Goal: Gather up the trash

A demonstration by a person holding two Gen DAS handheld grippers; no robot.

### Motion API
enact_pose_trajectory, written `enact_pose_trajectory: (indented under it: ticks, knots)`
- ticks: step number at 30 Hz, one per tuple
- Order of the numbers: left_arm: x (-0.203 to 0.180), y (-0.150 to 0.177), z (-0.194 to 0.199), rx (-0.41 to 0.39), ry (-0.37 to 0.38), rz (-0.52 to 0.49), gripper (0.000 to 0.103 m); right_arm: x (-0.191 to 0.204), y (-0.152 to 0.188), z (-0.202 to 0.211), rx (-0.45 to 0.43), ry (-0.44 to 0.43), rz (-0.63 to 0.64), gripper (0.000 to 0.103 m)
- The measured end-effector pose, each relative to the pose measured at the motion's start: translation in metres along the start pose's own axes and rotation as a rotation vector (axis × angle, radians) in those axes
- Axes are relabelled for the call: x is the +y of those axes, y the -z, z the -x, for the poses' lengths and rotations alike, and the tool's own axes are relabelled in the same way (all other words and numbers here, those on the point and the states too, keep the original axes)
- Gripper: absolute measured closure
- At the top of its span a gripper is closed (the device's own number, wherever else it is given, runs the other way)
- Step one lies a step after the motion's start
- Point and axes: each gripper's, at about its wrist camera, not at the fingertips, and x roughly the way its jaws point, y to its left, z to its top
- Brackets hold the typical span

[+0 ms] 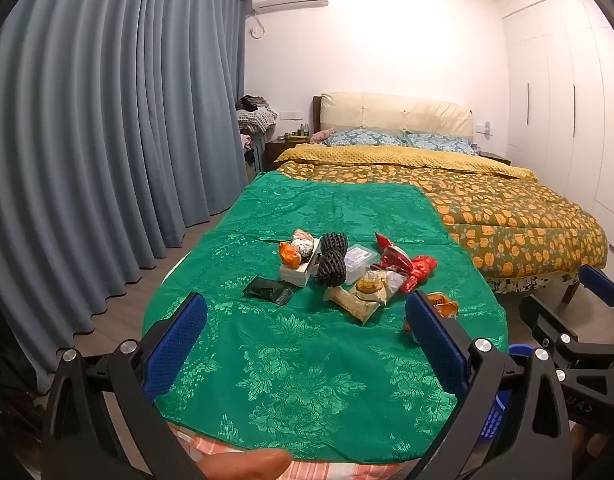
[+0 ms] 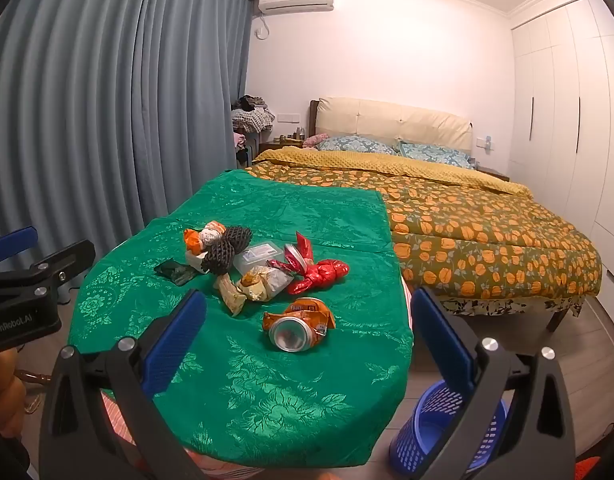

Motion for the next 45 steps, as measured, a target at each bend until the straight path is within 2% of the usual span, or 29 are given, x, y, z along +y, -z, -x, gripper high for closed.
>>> enact_pose_trajectory:
  ticks: [45]
  knots:
    - [-0.0018,-0.0012,-0.0011,-0.006,-0.008,-0.007,0.005,-0.0012,-0.0007,0.0005,0.002,0.002,-0.001,0.004]
